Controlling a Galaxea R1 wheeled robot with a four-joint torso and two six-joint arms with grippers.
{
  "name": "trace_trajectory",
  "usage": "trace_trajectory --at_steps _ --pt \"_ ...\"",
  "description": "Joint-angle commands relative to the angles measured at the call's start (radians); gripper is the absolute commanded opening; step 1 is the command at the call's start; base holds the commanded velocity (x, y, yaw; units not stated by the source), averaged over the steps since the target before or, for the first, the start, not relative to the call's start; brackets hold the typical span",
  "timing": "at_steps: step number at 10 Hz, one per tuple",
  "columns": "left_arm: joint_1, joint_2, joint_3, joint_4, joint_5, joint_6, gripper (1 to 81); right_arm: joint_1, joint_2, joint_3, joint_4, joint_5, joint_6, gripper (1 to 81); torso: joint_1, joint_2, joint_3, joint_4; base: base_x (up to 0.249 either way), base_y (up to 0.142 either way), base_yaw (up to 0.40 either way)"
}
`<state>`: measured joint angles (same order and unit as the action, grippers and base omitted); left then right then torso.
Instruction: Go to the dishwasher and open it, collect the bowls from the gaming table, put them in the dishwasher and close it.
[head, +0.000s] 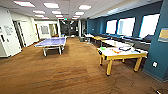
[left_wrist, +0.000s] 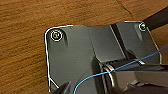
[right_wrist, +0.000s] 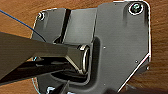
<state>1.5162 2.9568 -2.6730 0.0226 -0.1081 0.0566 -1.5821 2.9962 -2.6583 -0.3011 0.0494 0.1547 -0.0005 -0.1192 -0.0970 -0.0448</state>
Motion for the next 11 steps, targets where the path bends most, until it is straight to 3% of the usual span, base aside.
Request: trace_trajectory --at_steps 1,11 --pt "-0.055 -0.007 -0.001 0.004 0.044 0.008 81.1 0.047 -0.006 0.005 -0.007 -0.048 -0.001 81.1 0.001 0.0 0.0 0.0 0.158 0.0 0.0" --pt "-0.055 -0.004 -0.001 0.007 0.044 0.008 81.1 0.05 -0.004 0.005 -0.007 -0.048 -0.001 81.1 0.001 0.001 0.0 0.0 0.168 0.0 0.0"
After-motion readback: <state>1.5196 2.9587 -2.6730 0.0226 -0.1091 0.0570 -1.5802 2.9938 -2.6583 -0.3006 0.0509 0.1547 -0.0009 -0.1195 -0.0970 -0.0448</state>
